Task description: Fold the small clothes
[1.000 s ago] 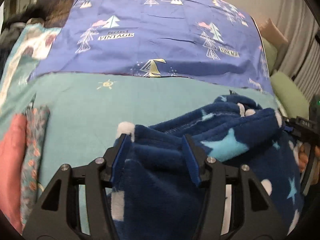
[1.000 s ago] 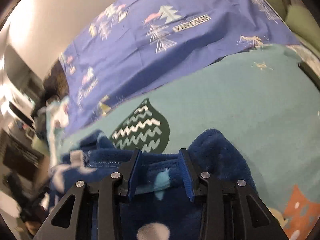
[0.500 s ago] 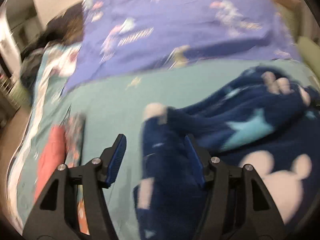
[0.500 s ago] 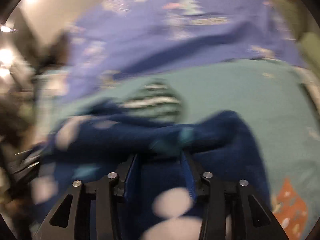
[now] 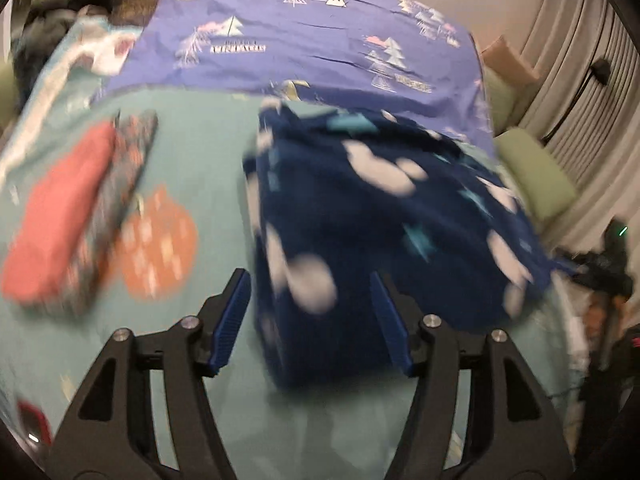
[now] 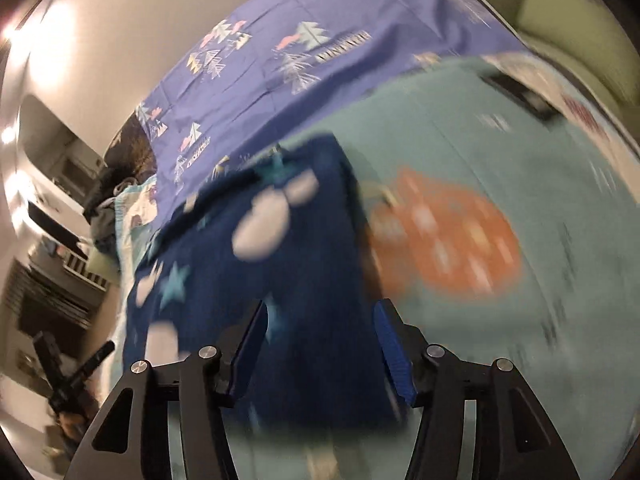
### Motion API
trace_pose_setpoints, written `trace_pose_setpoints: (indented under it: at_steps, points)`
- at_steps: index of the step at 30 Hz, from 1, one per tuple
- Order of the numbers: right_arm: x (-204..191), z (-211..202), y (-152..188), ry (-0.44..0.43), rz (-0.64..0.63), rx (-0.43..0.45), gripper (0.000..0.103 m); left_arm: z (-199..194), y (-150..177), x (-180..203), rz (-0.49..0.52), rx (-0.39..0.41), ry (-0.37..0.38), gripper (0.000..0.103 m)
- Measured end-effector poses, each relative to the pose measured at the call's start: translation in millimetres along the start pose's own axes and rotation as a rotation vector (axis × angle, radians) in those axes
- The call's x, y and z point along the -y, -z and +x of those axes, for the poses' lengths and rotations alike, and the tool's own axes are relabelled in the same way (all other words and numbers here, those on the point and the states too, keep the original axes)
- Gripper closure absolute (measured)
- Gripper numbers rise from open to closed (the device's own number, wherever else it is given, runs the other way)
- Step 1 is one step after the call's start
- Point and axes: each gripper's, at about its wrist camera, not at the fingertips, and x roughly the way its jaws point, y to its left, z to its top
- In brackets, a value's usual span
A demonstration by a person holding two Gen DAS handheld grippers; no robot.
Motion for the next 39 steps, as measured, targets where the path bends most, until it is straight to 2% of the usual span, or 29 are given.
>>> trace_pose_setpoints:
  at_steps: [2, 4, 6, 9, 11, 14, 15, 16, 17, 19, 23, 25, 28, 32, 35, 37, 39]
  points:
    - [10.5, -2.7, 21.4, -0.022, 0.036, -0.026, 0.040, -6.2, 17.3, -3.6, -0.050, -0.006, -0.002, 0.037]
    - [18.9, 2.1, 34.2, -0.085, 0.087, -0.051, 0.039, -5.3, 31.2, -8.9, -0.105, -0.022, 0.025, 0.036]
    - [25.4, 12.6, 42.6, -0.192, 0.155, -0.079, 0.036, 2.3, 35.5, -13.9, -0.156, -0.051, 0.065, 0.036]
    - [27.9, 33.0, 37.5, -0.346, 0.219, -0.082, 0.026, 18.4, 39.2, -11.4, -0.195, -0.073, 0.114, 0.036]
    - [29.7, 45.0, 27.2, -0.352, 0.282, -0.038, 0.024, 32.9, 35.6, -11.8, -0.245, -0.060, 0.127, 0.031]
    - [21.9, 55.7, 13.8, -0.319, 0.286, -0.010, 0.025, 45.7, 31.9, -18.2, -0.328, -0.026, 0.134, 0.029]
    - [16.3, 58.9, 10.0, -0.290, 0.269, -0.002, 0.039, 48.3, 29.7, -18.9, -0.342, -0.006, 0.138, 0.038]
    - [10.0, 61.6, 6.6, -0.258, 0.233, 0.001, 0.057, 48.4, 29.1, -19.4, -0.339, -0.001, 0.142, 0.062]
    - [4.7, 64.1, 4.5, -0.236, 0.192, -0.005, 0.086, 50.9, 27.1, -18.9, -0.332, -0.010, 0.175, 0.066]
    - [1.4, 58.9, 7.5, -0.245, 0.194, 0.018, 0.087, 44.0, 28.4, -21.0, -0.346, -0.001, 0.198, 0.073]
    - [-9.5, 28.1, 14.9, -0.272, 0.172, 0.061, 0.090, 2.6, 26.1, -10.4, -0.247, 0.064, 0.199, 0.076]
    - [-19.0, 8.4, 24.3, -0.270, 0.134, 0.079, 0.090, -18.3, 30.2, -4.3, -0.204, 0.072, 0.198, 0.076]
    - [-27.9, -24.4, 54.9, -0.254, 0.090, 0.069, 0.090, -51.3, 46.8, 4.1, -0.134, 0.051, 0.180, 0.076]
    - [-19.0, -60.9, 121.7, -0.214, 0.078, 0.007, 0.090, -91.3, 97.5, 6.8, -0.070, 0.009, 0.173, 0.076]
    - [-3.6, -77.1, 173.7, -0.171, 0.133, -0.040, 0.090, -106.6, 140.6, 10.0, -0.047, -0.041, 0.131, 0.076]
    - [0.9, -78.1, 188.2, -0.120, 0.131, -0.083, 0.086, -111.7, 161.8, 9.1, -0.037, -0.075, 0.094, 0.074]
    - [4.2, -84.7, 194.3, 0.012, 0.094, -0.112, 0.070, -124.0, 167.8, 1.6, -0.025, -0.073, 0.032, 0.074]
